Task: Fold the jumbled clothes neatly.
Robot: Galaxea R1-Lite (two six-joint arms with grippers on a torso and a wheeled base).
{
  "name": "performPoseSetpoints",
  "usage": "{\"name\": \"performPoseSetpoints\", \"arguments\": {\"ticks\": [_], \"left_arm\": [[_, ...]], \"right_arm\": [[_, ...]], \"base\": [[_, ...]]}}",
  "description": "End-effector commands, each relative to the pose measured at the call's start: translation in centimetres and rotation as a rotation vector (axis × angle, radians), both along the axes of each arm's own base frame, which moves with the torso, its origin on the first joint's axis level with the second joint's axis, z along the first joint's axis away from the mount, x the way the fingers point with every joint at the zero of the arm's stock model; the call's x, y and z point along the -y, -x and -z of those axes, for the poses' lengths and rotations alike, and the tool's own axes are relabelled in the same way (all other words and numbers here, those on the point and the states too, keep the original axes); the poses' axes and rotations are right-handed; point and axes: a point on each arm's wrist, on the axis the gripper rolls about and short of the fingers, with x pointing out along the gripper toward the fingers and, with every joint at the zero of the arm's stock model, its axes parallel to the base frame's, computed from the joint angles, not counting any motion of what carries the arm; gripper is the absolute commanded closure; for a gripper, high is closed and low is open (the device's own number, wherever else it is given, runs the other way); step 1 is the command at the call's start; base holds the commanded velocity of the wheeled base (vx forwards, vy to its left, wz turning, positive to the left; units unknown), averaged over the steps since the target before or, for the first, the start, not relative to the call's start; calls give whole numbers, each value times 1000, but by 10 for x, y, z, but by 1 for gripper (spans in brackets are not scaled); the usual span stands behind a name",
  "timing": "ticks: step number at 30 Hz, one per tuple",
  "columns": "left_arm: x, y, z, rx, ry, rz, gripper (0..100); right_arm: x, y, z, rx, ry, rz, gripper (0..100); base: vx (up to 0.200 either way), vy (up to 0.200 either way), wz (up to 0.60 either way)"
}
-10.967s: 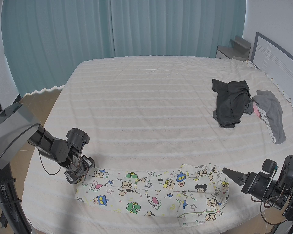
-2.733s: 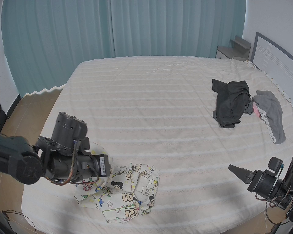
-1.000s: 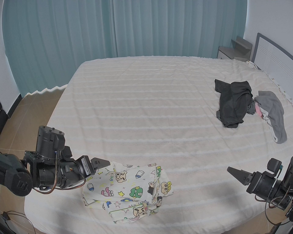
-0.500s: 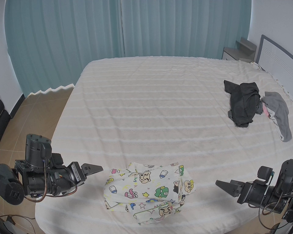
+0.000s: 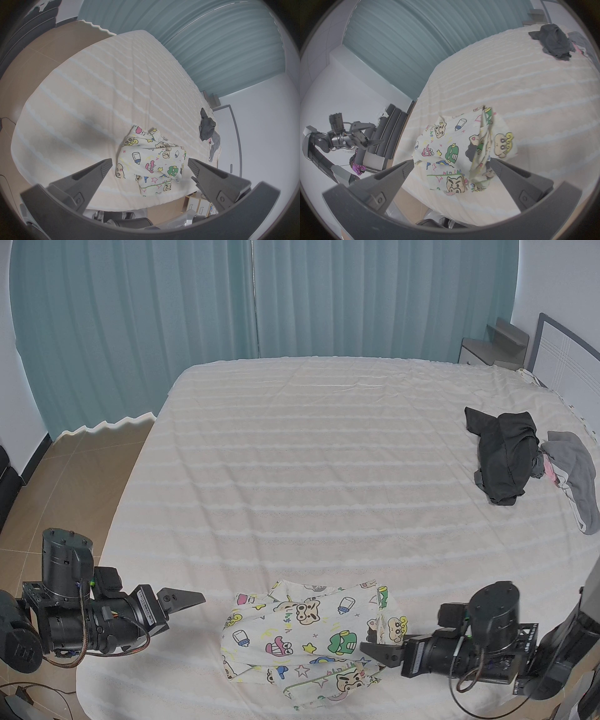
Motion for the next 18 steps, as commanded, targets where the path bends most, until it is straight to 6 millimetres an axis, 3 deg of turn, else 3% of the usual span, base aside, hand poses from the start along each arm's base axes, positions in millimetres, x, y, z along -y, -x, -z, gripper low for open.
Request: {"name": "performPoseSetpoints", "arguments": {"ticks": [1,3,11,18], "left_arm": [[-4,10,4,-8,6,6,0],[-4,12,4,-6,6,7,0],[-7,18,5,-9,17,15,0],[-8,22,5,-5,18,19,0]], "right_arm": [[-29,-15,34,-54,62,-52,0],[-32,-15,34,-47,61,-62,0],[-38,-18,50,-49,124,-96,0],[-41,-25,51,11,118,-101,0]], "base": [[-200,0,0],[-200,0,0],[0,0,0],[0,0,0]]}}
